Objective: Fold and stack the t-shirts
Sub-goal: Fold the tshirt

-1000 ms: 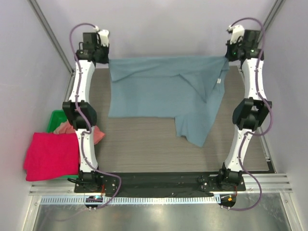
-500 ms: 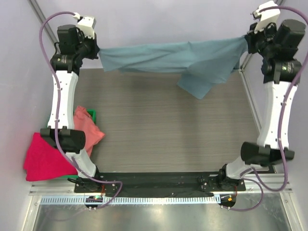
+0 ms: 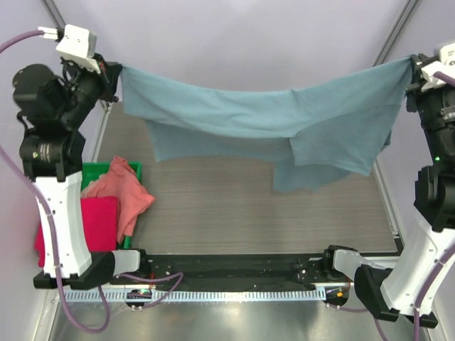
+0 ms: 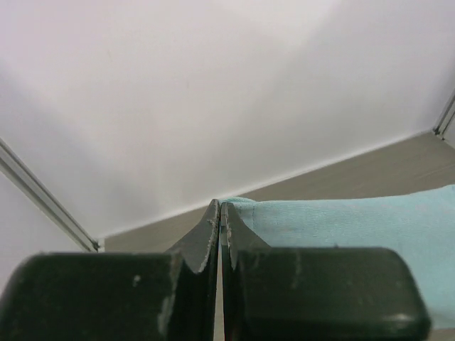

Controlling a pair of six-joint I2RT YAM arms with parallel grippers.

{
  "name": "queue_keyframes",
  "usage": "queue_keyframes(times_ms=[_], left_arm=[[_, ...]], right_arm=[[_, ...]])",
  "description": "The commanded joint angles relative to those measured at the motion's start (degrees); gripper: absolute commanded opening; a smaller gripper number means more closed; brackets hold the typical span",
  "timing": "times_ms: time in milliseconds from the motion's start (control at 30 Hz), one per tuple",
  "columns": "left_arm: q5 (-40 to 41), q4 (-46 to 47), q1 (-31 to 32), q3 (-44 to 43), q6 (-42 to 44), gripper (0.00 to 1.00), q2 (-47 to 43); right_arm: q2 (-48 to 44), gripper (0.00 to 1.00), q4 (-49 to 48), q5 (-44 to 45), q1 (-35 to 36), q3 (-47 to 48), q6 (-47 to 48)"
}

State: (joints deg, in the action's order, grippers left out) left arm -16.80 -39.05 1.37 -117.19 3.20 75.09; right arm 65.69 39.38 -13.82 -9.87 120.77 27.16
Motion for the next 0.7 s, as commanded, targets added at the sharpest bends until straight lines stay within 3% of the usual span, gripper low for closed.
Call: queue_keyframes(times_ms=[0, 233, 467, 567, 667], left_arm=[[-0.52, 3.54, -0.58, -0.15, -0.39, 0.0, -0.47], [-3.41, 3.36, -0.23, 9.15, 1.19, 0.0, 4.44], [-4.91, 3.63, 2.76, 20.41, 2.51, 0.0, 18.91], [-4.47, 4.94, 3.38, 21.3, 2.07, 0.0, 25.61], [-3.24, 6.09, 3.38, 17.54, 1.72, 0.0, 35.45]], right_arm=[[0.84, 0.01, -2.81, 4.07, -0.24, 1.14, 2.28], [4.0, 0.01, -8.52, 3.63, -0.24, -14.93, 3.6], [10.23, 0.01, -15.54, 0.38, -0.33, -37.59, 5.62], [17.34, 0.01, -19.58, 0.55, -0.24, -41.65, 6.06], [27.97, 0.01, -22.4, 1.6, -0.33, -39.4, 5.72]])
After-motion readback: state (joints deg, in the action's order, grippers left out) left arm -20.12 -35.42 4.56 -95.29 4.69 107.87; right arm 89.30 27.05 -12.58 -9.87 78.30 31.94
